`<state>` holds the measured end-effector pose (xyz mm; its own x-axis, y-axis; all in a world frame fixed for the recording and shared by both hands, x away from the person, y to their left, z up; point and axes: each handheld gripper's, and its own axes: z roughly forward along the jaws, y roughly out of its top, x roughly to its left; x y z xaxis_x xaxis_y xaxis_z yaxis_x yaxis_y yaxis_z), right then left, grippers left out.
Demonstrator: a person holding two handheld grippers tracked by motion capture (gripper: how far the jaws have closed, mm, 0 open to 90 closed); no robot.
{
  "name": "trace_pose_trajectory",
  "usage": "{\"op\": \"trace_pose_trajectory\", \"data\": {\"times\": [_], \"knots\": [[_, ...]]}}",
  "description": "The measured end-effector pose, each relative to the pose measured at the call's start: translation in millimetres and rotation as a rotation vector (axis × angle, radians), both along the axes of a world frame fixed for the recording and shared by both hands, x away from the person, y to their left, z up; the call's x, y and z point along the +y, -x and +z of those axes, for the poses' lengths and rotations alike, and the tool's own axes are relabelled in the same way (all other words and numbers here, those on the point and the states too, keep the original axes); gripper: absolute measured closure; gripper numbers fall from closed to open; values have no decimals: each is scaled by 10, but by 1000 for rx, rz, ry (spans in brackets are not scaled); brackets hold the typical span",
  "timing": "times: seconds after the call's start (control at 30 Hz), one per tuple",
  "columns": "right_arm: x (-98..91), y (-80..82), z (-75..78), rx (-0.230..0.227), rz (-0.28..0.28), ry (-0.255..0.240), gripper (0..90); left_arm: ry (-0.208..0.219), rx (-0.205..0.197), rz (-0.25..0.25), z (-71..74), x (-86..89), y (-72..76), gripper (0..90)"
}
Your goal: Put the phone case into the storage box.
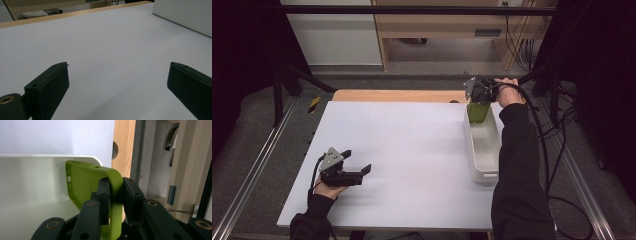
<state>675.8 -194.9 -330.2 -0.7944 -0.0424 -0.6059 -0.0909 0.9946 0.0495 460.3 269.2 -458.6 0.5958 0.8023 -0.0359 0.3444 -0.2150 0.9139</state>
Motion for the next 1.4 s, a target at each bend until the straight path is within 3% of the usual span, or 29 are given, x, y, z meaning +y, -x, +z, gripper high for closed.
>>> {"op": "trace_pose_trajectory", "data": {"times": [0.17,0.3,0.53,0.63,0.73,0.87,1.13,1.4], "knots": [[2,-4,4,-14,-12,-12,681,-1,0,1,1,0,1,33],[-13,-7,29,-18,-43,-11,550,-1,-1,0,1,0,1,33],[-43,10,78,-13,-88,-80,376,-3,1,-1,-1,-2,1,33],[-53,23,105,-11,-109,-130,323,-3,4,0,-2,-6,1,33],[-62,57,121,-47,-110,-173,303,-3,0,-1,3,-6,6,33],[-71,115,157,-27,-115,-225,234,-4,-1,-1,3,-9,7,33],[-64,214,261,0,-128,-406,78,-3,5,0,0,-13,6,33],[-38,349,318,13,-150,-579,65,0,9,1,4,-10,9,29]]}}
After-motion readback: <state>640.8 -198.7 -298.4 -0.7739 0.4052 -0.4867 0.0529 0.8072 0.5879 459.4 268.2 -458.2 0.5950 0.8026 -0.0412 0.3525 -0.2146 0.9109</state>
